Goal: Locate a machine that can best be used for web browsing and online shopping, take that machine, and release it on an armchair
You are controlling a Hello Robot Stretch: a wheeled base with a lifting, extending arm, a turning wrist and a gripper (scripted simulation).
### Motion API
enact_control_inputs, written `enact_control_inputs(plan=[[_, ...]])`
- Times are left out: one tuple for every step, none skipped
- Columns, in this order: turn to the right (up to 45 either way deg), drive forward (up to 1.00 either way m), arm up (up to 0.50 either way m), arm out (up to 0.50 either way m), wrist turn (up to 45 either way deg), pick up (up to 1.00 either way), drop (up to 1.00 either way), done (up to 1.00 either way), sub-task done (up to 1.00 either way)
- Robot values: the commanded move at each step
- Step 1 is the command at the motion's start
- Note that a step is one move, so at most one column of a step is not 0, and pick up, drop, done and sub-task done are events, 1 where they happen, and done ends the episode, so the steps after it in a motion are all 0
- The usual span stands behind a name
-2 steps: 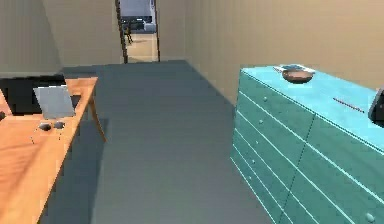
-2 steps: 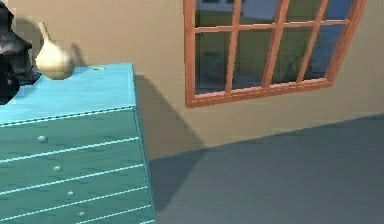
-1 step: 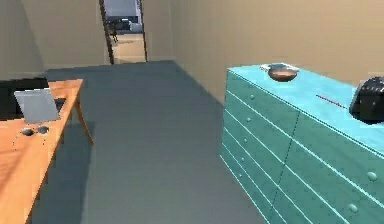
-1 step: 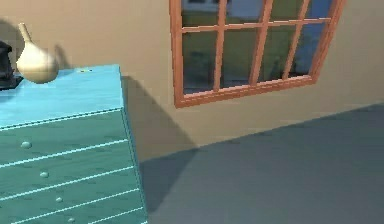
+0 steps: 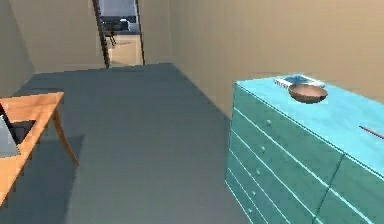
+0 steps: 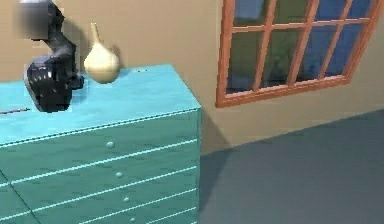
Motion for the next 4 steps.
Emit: enact_control_inputs(plan=[[-15.0, 0.0, 0.0, 0.0, 0.0, 0.0, 0.0, 0.0, 0.0], [0.0, 0.35, 0.0, 0.0, 0.0, 0.0, 0.0, 0.0, 0.0], [-45.0, 0.0, 0.0, 0.0, 0.0, 0.0, 0.0, 0.0, 0.0], [-45.0, 0.0, 0.0, 0.0, 0.0, 0.0, 0.0, 0.0, 0.0]])
